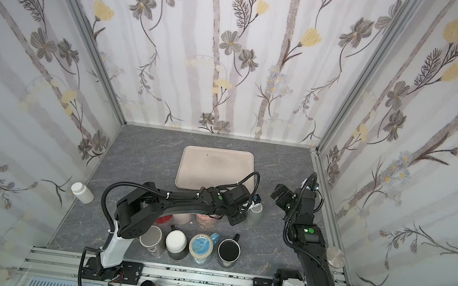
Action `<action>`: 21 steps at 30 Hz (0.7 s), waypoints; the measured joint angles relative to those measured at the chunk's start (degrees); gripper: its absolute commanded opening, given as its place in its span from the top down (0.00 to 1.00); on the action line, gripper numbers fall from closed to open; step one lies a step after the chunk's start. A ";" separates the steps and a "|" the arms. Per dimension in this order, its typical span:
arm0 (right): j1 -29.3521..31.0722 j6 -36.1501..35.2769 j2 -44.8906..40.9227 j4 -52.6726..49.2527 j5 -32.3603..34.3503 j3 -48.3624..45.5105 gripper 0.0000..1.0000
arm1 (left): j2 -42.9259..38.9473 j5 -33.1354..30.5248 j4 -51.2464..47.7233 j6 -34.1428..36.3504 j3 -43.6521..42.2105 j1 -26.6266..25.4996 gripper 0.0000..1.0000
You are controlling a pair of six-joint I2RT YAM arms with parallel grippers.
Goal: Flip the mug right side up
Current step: 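Close the left gripper on the grey mug's handle and lift it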
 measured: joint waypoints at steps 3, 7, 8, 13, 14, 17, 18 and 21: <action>-0.02 0.11 -0.02 0.26 -0.02 -0.02 0.00 | -0.44 -0.94 0.63 0.26 -0.61 -0.22 0.93; -0.02 0.42 -0.02 0.39 -0.07 -0.02 0.00 | -1.20 -2.47 1.09 0.72 -1.44 -0.61 1.00; -0.02 0.44 -0.02 0.42 -0.07 -0.02 0.00 | -1.40 -2.56 1.22 0.94 -1.60 -0.74 1.00; -0.02 0.61 -0.07 0.42 -0.44 -0.02 0.00 | -2.25 -2.99 1.44 1.01 -2.54 -1.07 1.00; -0.02 0.63 -0.13 0.39 -0.44 -0.02 0.00 | -2.60 -3.04 1.44 0.98 -2.73 -1.07 1.00; -0.02 1.03 -0.50 0.42 -0.48 -0.02 0.00 | -3.82 -3.28 1.97 0.83 -2.93 -1.03 1.00; -0.02 1.03 -0.66 0.44 -0.50 -0.02 0.00 | -4.17 -3.26 2.49 0.70 -2.93 -0.92 1.00; -0.02 1.07 -0.98 0.90 -1.40 -0.02 0.00 | -5.11 -3.23 4.09 -0.52 -2.93 -0.50 1.00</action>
